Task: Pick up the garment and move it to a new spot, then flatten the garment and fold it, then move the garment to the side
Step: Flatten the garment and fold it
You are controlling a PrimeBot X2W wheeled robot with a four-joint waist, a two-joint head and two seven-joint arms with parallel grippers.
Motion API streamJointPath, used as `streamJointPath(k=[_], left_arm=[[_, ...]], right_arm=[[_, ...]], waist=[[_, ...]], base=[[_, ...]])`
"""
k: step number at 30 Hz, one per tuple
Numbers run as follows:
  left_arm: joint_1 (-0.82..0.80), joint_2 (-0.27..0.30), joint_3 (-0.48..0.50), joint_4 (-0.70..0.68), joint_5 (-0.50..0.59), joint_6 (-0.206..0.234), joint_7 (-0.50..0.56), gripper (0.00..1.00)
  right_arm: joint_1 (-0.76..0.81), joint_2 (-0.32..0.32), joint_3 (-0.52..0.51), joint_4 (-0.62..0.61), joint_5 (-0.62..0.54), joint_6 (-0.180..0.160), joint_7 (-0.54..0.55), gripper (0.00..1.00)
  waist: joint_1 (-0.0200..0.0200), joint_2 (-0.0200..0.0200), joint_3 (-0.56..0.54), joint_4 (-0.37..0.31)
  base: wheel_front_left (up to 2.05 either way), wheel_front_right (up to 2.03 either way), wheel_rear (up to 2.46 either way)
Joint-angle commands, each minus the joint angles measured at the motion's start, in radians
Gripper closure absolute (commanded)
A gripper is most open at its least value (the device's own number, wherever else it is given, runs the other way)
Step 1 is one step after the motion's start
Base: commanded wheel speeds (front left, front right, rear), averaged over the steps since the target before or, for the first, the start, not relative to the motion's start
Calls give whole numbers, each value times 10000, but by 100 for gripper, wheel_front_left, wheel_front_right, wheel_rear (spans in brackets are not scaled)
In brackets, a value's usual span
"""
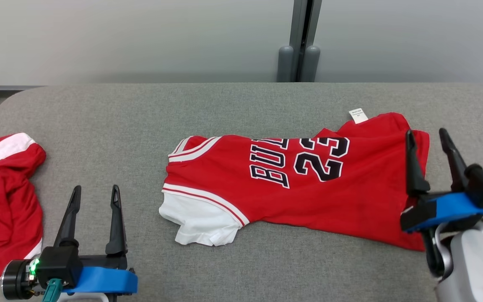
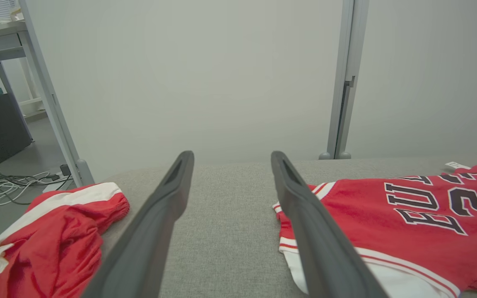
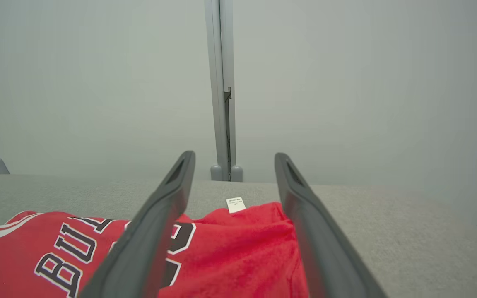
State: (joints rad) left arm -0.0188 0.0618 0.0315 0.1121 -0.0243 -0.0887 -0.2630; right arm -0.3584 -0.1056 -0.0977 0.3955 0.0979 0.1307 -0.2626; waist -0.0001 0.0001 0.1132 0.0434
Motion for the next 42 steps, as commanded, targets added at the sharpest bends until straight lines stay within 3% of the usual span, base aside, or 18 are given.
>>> streamJointPath(k=[1,14,25,33,42], left_arm=[[88,78,84,-34,64,11,-25,0],[355,186,185,135,84,-4,-25,0],[275,223,184,281,66,4,-26,0],[-59,254,50,534,-54,-113,-25,0],[-861,314,-420,1659,-294,-326,-25,0]], right_arm=[[395,113,65,-312,43,1,-31,0],[2688,544,190,-1851,96,1,-32,0],[2998,555,234,-1853,328,1,-31,0],[2651,547,-265,-1085,68,1,26,0],[2223,548,-1056,900,-348,1,-4,0]], waist=[[1,-1,-43,-12],[1,-1,-416,21],[1,-1,-410,38],[1,-1,-231,-95],[1,-1,118,-264]], base=[[0,0,0],[0,0,0],[0,0,0],[0,0,0],[0,0,0]])
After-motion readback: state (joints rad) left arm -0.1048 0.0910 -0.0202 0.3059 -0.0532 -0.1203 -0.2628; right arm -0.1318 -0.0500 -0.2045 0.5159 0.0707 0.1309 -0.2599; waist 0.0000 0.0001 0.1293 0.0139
